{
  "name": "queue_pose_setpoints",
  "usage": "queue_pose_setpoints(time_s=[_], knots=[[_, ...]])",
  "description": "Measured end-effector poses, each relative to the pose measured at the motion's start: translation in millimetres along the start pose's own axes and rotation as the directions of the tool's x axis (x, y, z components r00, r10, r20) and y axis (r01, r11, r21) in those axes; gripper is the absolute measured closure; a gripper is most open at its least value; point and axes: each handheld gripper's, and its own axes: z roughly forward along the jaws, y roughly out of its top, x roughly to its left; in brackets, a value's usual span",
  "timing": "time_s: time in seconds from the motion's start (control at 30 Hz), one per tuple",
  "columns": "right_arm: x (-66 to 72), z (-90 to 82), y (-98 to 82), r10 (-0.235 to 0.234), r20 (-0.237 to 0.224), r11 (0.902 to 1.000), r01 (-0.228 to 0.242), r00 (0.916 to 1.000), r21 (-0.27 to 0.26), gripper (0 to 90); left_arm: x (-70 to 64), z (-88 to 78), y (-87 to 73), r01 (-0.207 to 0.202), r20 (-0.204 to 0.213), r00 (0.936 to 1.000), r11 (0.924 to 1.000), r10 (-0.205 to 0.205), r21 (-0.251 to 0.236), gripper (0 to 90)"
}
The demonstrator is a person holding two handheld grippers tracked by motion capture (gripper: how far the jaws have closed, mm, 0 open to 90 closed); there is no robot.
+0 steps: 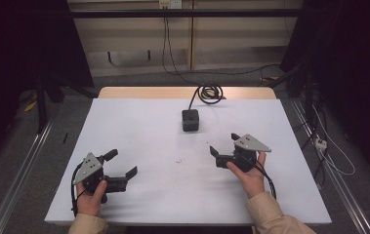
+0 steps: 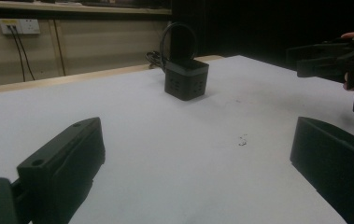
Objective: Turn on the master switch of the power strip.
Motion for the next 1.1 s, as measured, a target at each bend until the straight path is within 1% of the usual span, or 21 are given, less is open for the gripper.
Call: queue_pose_setpoints(time_s=[0.1,0.3,0.33,0.4,0.5,0.73,0.8,0.83,0.9,1.1], knots=[[0.2,7.4,1.4,0.011,-0.001,0.9999,-0.011,0.9999,0.005,7.2,2.1,-1.9,0.1,0.011,-0.007,0.9999,0.9999,-0.011,-0.009,2.7],[0.5,15.9,3.8,0.015,0.0,0.9998,-0.015,0.9999,0.011,7.3,3.4,-2.7,0.0,0.013,-0.005,0.9999,0.9998,-0.013,-0.012,2.7],[0.9,17.3,4.6,0.021,-0.001,0.9997,-0.021,0.9998,0.014,7.3,3.6,-2.8,-0.1,0.012,-0.005,0.9999,0.9999,-0.012,-0.012,2.7],[1.5,20.4,6.0,0.018,-0.003,0.9998,-0.018,0.9998,0.01,8.0,3.8,-2.7,-0.2,0.013,-0.004,0.9999,0.9998,-0.013,-0.013,2.6],[3.2,26.4,8.7,0.011,-0.005,0.9997,-0.011,0.9999,0.02,8.0,3.9,-2.9,-0.1,0.015,-0.003,0.9999,0.9998,-0.015,-0.014,2.7],[6.0,34.2,13.9,-0.002,-0.006,0.9998,0.002,1.0,0.022,8.5,3.9,-3.7,0.2,0.018,-0.003,0.9998,0.9997,-0.018,-0.018,2.6],[6.3,36.4,15.0,-0.001,-0.01,0.9996,0.001,1.0,0.027,8.4,3.8,-3.7,0.1,0.017,-0.004,0.9998,0.9997,-0.017,-0.019,2.7],[6.3,38.7,15.5,0.014,-0.013,0.9995,-0.014,0.9998,0.028,8.6,3.9,-3.7,0.1,0.018,-0.003,0.9998,0.9997,-0.018,-0.019,2.6],[6.0,41.0,15.9,0.022,-0.018,0.9993,-0.022,0.9996,0.029,8.7,3.9,-3.6,-0.1,0.017,-0.002,0.9999,0.9997,-0.017,-0.018,2.7],[4.3,45.6,17.9,0.01,-0.008,0.9992,-0.01,0.9999,0.04,9.1,3.4,-3.4,-0.1,0.017,0.0,0.9999,0.9997,-0.017,-0.016,2.7]])
